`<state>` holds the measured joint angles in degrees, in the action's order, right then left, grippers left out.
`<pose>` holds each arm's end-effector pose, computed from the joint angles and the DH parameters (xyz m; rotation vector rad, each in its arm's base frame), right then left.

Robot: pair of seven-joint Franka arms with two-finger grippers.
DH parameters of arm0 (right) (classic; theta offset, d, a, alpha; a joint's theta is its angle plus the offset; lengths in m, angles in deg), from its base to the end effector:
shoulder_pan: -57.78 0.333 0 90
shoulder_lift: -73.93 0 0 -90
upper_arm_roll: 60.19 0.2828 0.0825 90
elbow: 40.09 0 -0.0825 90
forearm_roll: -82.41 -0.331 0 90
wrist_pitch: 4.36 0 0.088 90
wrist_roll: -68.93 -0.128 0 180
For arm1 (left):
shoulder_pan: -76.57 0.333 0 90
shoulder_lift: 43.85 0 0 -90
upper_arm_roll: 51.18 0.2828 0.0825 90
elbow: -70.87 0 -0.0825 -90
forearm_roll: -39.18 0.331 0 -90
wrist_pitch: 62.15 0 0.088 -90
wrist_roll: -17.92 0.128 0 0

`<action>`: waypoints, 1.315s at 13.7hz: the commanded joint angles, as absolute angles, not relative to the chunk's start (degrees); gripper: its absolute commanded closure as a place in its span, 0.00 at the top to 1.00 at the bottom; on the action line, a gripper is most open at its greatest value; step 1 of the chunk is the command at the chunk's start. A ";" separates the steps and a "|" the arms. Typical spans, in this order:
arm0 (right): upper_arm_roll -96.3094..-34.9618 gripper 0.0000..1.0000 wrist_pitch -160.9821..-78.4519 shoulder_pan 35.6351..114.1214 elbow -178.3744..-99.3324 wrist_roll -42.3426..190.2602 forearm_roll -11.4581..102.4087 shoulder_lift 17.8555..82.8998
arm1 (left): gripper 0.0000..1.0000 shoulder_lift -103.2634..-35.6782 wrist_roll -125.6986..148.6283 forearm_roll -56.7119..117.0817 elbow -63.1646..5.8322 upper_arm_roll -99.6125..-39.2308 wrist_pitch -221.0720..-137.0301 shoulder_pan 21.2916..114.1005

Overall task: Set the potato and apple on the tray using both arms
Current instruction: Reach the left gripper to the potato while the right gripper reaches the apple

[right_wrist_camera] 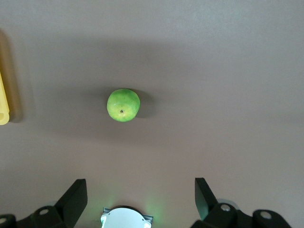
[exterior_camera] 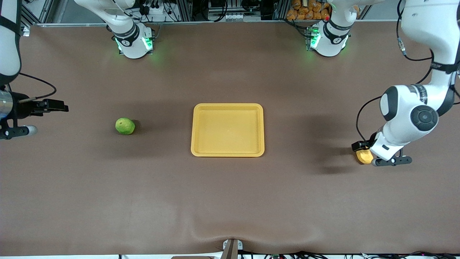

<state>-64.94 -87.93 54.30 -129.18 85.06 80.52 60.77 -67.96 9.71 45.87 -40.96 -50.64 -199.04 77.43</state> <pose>0.5237 -0.0678 0.4509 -3.0148 -0.2042 0.4800 0.5703 0.0165 0.2505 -3.0556 -0.1257 -0.0328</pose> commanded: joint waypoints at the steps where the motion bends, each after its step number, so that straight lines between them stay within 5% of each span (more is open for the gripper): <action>1: -64.14 1.00 -88.47 52.68 -128.42 84.75 80.65 58.56 | 0.90 -69.95 6.41 47.09 -40.40 -50.74 -200.84 78.50; 13: -64.05 1.00 -106.29 54.09 -147.04 77.36 78.72 58.63 | 0.83 -74.79 0.52 51.57 -39.08 -48.64 -202.43 78.50; 17: -63.53 1.00 -114.55 53.65 -153.37 77.36 76.61 58.55 | 0.64 -75.93 0.34 54.11 -39.08 -48.64 -203.48 78.68; 18: -63.44 1.00 -116.66 53.82 -154.60 77.36 76.52 58.55 | 0.51 -76.10 0.34 54.21 -39.08 -48.64 -203.48 78.68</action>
